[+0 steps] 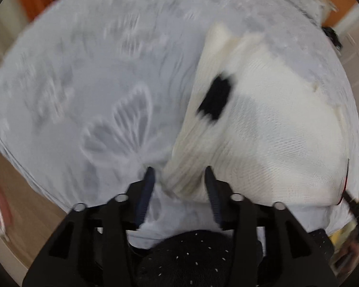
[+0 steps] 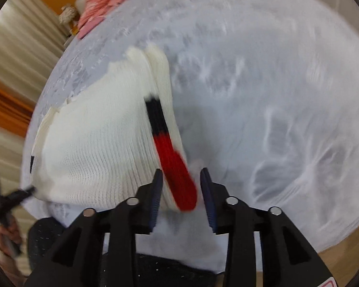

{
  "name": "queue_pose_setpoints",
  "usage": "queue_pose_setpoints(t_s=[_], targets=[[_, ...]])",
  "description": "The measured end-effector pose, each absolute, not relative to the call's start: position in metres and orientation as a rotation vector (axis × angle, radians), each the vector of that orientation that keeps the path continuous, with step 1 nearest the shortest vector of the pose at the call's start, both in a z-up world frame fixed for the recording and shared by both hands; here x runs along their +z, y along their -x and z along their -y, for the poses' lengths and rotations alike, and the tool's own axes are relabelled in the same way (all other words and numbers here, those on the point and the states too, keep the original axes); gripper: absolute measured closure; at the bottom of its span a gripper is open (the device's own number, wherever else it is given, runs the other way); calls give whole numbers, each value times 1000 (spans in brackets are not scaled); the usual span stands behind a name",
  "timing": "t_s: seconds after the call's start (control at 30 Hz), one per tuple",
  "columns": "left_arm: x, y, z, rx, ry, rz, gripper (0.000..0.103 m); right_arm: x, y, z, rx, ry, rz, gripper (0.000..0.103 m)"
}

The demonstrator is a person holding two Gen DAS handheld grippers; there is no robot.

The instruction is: Fold small clothes

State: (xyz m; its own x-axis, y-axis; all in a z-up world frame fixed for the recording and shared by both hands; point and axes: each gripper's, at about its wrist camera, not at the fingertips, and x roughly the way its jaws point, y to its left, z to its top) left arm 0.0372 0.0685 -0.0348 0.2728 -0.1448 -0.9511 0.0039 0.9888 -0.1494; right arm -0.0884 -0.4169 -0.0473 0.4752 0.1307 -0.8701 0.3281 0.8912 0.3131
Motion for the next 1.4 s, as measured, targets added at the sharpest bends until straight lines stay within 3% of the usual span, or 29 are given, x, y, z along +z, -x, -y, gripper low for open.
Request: queue_pose_setpoints(t_s=[0.07, 0.1, 0.17, 0.3, 0.33, 0.37, 0.4, 0.43, 0.47, 0.57, 0.7, 0.83, 0.9, 0.97, 1.03, 1.13, 1.2, 1.3, 1.4], targets=[[-12, -48, -62, -123, 96, -1226, 30, -26, 69, 420, -99, -461, -1033, 52], [0, -59, -54, -141, 85, -1182, 27, -21, 58, 423, -85, -468, -1020, 47], [10, -83, -39, -167, 74, -1140, 17, -16, 25, 424, -59, -478, -1000, 47], [-24, -146, -7, -125, 69, -1184, 17, -35, -32, 417, -49, -474, -1045, 47], [-31, -151, -7, -127, 87, -1201, 21, -44, -45, 411, -56, -457, -1068, 47], [-39, -162, -7, -138, 105, -1214, 43, -52, -56, 405, -59, -434, -1090, 50], [-48, -172, -3, -149, 116, -1231, 59, -60, -66, 403, -62, -407, -1112, 74], [-54, -177, 1, -156, 111, -1251, 95, -62, -71, 404, -74, -393, -1115, 92], [-56, -179, 0, -147, 111, -1258, 97, -60, -72, 408, -82, -404, -1106, 91], [-48, -179, -14, -125, 128, -1204, 97, -48, -68, 438, -100, -469, -1006, 93], [-69, -189, -22, -104, 115, -1232, 96, -90, -84, 446, -108, -485, -1089, 94], [-54, -182, -4, -114, 36, -1213, 92, -56, -72, 437, -118, -478, -1026, 91], [-35, -175, 0, -143, 58, -1176, 90, -26, -55, 425, -120, -422, -944, 85], [-18, -170, 2, -151, 67, -1127, 69, -14, -52, 412, -69, -435, -930, 85], [-12, -175, 15, -138, 36, -1101, 60, -21, -65, 395, -6, -438, -985, 86], [-35, -193, 31, -98, -42, -1152, 60, -53, -93, 390, -25, -399, -1085, 92], [-53, -202, 25, -39, -57, -1202, 61, -72, -103, 413, -127, -420, -1114, 103], [-66, -205, 8, -36, 1, -1228, 60, -76, -100, 431, -127, -580, -1105, 103], [-66, -200, 12, -48, -62, -1202, 59, -64, -99, 398, -101, -399, -1109, 103]])
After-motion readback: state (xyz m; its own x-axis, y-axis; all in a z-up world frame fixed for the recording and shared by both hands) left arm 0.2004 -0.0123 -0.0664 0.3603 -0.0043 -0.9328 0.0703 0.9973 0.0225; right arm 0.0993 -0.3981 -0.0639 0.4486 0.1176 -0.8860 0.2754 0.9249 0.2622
